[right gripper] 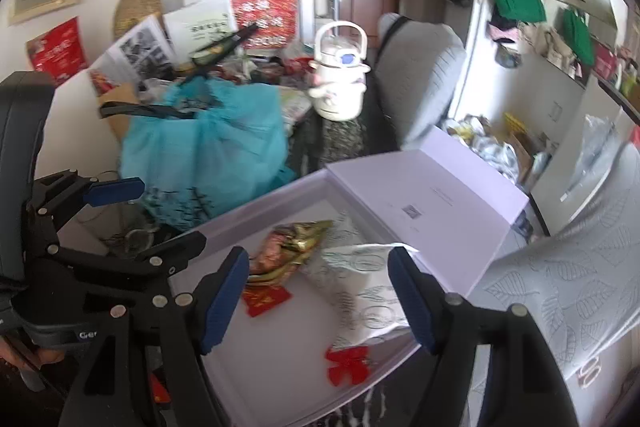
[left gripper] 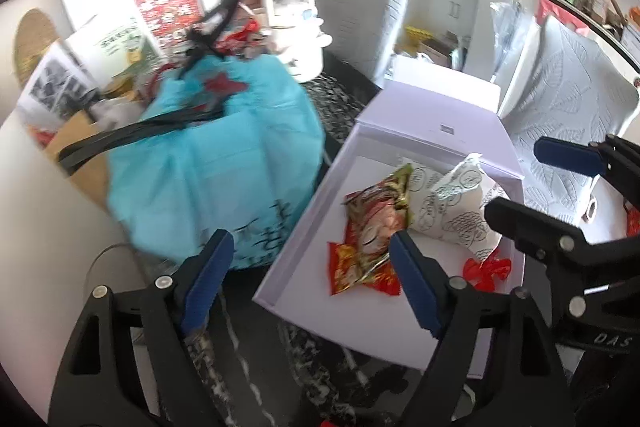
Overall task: Organize objects
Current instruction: 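Withdraw both grippers from the box toward the remaining items on the table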
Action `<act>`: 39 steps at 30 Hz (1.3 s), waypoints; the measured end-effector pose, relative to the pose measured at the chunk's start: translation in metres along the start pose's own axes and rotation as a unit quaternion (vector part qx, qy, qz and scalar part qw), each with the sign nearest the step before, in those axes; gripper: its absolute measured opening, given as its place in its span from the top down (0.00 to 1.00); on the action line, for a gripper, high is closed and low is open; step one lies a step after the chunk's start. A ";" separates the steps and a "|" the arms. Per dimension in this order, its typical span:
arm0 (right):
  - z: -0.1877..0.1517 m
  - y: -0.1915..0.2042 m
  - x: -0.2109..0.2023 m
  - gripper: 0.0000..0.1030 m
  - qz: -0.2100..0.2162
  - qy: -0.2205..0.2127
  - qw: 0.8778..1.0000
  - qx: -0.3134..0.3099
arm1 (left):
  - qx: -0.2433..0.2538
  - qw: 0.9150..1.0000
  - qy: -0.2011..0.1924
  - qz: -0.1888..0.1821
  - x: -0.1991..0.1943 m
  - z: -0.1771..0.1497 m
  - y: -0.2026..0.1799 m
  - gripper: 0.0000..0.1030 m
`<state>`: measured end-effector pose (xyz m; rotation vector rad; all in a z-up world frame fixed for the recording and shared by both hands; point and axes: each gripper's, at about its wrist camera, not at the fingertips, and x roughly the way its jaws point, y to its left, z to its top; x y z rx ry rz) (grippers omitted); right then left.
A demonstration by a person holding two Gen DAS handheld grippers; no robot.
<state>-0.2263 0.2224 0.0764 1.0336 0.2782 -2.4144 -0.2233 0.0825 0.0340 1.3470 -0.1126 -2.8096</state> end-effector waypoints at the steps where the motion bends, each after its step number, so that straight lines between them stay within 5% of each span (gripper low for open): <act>1: 0.000 0.002 -0.001 0.28 0.002 -0.002 1.000 -0.001 | -0.004 1.000 -0.002 0.004 -0.004 -0.002 0.004 0.23; 39: -0.041 0.137 -0.047 0.28 0.127 -0.008 0.983 -0.133 | -0.111 0.989 -0.011 0.095 -0.112 -0.119 0.082 0.20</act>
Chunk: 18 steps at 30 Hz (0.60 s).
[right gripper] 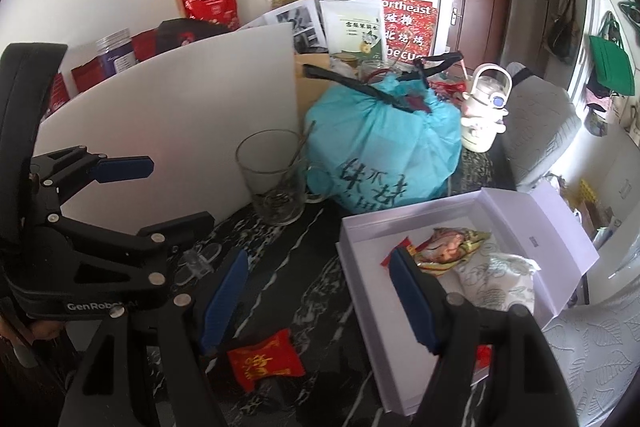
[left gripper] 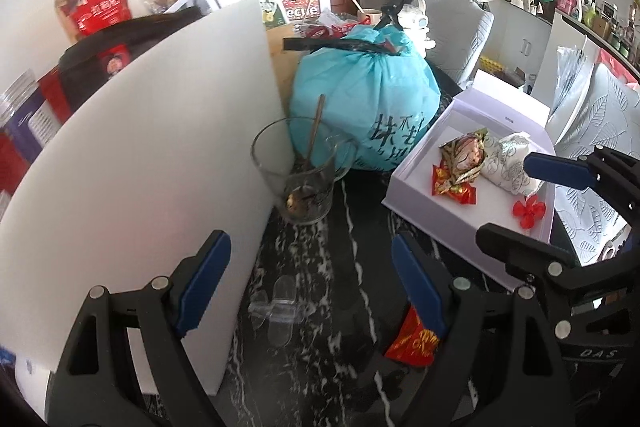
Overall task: Organize objects
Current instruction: 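Withdraw both grippers from the box toward the remaining items on the table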
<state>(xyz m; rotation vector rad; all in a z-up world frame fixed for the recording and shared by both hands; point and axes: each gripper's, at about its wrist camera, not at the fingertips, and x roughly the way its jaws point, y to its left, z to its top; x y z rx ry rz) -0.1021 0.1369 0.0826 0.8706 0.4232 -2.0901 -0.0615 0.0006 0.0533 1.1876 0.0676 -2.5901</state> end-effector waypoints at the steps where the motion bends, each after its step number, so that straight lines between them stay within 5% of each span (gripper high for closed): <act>1: -0.003 0.003 0.000 0.28 0.004 0.001 1.000 0.001 | -0.001 1.000 0.000 0.000 -0.001 -0.003 0.002 0.20; 18: -0.066 0.018 0.029 0.28 0.028 0.047 0.998 0.037 | 0.009 0.999 0.040 -0.017 0.022 -0.063 0.006 0.19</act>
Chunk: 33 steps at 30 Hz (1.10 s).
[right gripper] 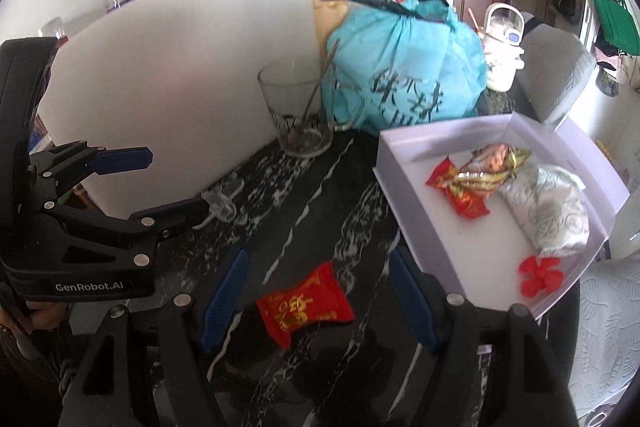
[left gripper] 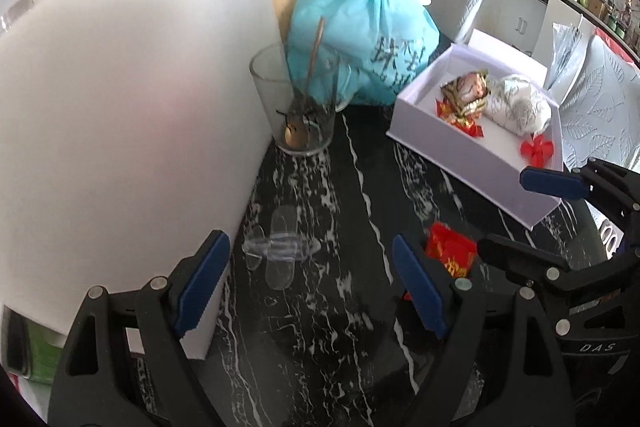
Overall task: Organize objects
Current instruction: 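Move the right gripper to the red gold-print packet while the left gripper approaches the clear plastic toy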
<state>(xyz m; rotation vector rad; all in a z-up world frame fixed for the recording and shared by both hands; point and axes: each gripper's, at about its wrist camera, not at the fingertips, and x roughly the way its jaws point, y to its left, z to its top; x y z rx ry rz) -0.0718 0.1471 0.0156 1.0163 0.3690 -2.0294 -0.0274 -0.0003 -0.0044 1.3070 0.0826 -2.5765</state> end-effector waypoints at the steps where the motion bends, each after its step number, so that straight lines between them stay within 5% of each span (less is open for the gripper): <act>1: -0.001 0.000 0.001 0.28 0.001 0.002 1.000 0.000 | 0.001 1.000 0.003 -0.002 0.003 -0.002 0.000 0.19; 20: -0.029 0.001 0.051 0.28 0.027 0.057 0.998 0.013 | -0.006 0.999 0.044 -0.023 0.049 -0.027 0.005 0.19; 33: -0.041 -0.008 0.067 0.27 0.001 0.062 0.997 0.040 | -0.041 0.998 0.050 -0.009 0.071 -0.029 0.023 0.19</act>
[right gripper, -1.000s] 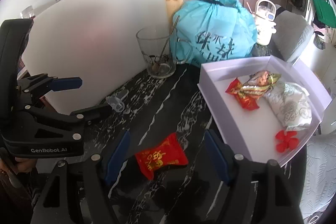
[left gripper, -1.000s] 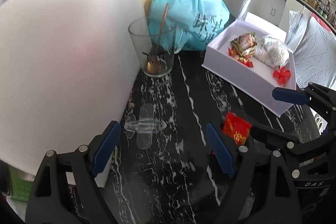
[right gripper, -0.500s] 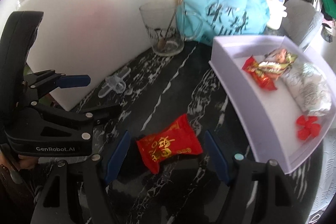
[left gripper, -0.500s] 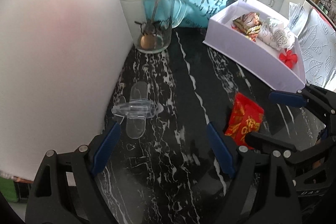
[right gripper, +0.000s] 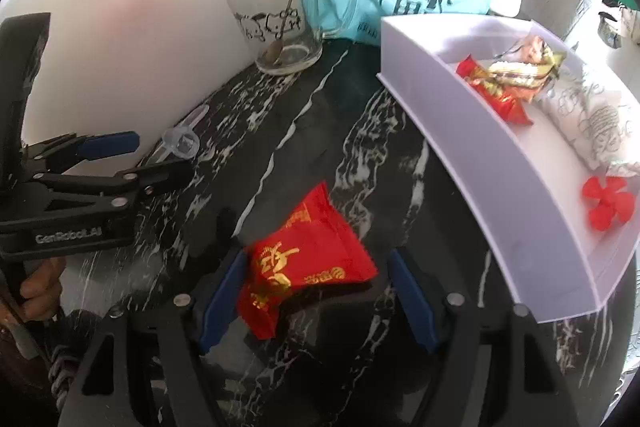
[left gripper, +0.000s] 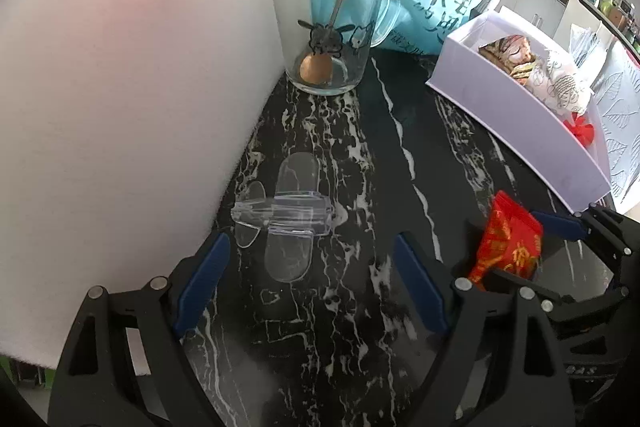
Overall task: Organize objects
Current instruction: 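Move the right gripper to the red gold-print packet while the left gripper approaches the clear plastic toy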
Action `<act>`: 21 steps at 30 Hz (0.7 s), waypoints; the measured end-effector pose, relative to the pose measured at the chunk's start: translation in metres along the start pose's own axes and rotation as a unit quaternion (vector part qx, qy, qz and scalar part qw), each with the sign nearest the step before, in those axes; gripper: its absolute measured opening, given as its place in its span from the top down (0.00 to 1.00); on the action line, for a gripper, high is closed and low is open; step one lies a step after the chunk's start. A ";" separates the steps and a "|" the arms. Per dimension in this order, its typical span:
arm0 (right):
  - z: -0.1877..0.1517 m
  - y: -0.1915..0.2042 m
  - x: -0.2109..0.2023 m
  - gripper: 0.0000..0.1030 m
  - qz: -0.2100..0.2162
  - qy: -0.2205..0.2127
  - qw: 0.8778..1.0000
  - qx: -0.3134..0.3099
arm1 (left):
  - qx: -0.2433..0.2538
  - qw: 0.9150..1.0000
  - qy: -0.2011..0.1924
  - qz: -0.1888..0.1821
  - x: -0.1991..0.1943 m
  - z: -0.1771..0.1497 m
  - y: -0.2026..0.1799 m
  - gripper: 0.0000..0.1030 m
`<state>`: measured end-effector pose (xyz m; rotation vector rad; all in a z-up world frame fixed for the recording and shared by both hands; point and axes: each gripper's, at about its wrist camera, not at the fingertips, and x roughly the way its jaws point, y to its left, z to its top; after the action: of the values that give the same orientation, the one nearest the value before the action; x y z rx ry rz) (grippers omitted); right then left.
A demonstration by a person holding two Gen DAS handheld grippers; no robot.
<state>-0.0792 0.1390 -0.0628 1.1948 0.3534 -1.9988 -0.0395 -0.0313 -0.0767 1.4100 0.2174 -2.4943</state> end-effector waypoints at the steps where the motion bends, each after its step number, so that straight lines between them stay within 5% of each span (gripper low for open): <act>1: -0.001 0.002 0.001 0.26 -0.003 0.001 1.000 -0.003 | -0.003 1.000 0.002 0.002 0.003 0.000 0.001 0.19; 17: -0.010 0.010 -0.001 0.26 -0.016 -0.014 0.999 -0.025 | -0.025 1.000 -0.003 -0.007 0.023 0.000 0.009 0.20; 21: -0.013 0.014 0.001 0.26 -0.020 -0.018 0.999 -0.038 | -0.017 1.000 -0.019 -0.001 0.021 -0.003 0.006 0.31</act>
<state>-0.0610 0.1367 -0.0680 1.1107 0.4349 -2.0211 -0.0456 -0.0394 -0.0957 1.3498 0.2533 -2.5042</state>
